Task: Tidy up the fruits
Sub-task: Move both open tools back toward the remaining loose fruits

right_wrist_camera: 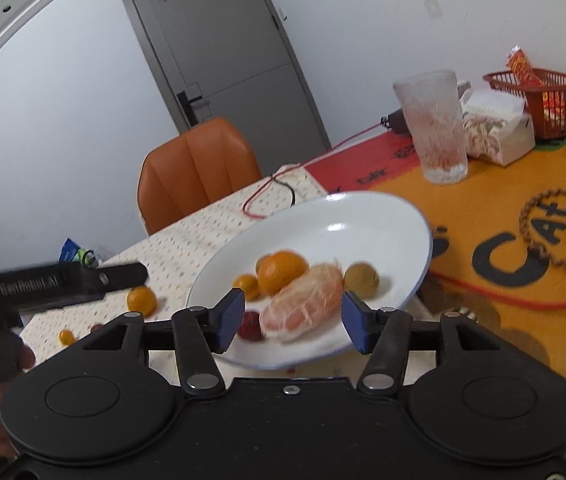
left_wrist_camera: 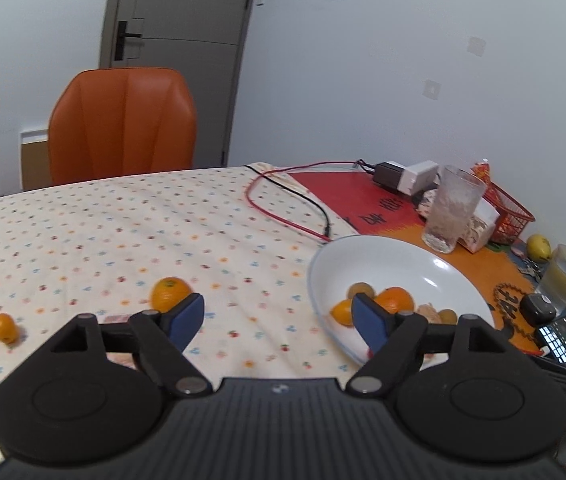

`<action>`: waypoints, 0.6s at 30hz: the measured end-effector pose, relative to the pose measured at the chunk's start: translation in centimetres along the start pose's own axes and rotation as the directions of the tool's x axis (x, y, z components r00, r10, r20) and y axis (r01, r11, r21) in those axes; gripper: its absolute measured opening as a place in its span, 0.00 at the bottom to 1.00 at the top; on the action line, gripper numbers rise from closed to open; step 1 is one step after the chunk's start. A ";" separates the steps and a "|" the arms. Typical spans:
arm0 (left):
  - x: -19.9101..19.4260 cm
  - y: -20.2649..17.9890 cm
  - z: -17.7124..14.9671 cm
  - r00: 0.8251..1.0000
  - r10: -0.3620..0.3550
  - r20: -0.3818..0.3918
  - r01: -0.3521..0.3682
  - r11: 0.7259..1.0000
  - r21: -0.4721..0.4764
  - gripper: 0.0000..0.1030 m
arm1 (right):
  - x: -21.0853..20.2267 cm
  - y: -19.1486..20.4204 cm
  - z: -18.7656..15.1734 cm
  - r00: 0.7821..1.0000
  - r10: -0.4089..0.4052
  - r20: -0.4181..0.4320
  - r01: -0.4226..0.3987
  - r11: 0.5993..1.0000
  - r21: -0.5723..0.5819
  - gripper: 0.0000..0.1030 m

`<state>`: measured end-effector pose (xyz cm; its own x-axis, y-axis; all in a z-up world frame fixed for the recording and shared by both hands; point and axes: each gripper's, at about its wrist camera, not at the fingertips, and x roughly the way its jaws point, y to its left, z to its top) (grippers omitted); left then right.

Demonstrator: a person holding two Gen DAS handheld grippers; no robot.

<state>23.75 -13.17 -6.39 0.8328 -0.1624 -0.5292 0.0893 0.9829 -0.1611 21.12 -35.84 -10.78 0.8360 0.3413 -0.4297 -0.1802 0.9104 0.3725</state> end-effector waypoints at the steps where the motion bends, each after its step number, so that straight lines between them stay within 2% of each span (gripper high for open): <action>1: -0.2 0.3 0.0 1.000 0.006 0.000 -0.006 1.000 -0.002 0.78 | 0.0 0.0 -0.2 1.000 0.001 -0.002 -0.001 1.000 0.001 0.53; 9: -1.6 2.7 -0.1 0.999 0.038 0.013 -0.038 0.999 -0.011 0.84 | 0.1 1.6 -0.5 1.000 0.017 -0.008 -0.017 1.000 0.002 0.54; 18: -3.4 6.1 -0.1 0.996 0.087 0.023 -0.086 0.995 -0.039 0.85 | 0.9 4.9 -0.3 0.998 0.057 -0.008 -0.057 0.998 -0.026 0.59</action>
<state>21.39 -6.58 -5.62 0.8497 -0.0739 -0.5221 -0.0044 0.9891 -0.1472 20.83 -31.01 -9.54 0.8201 0.3944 -0.4145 -0.2408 0.8951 0.3752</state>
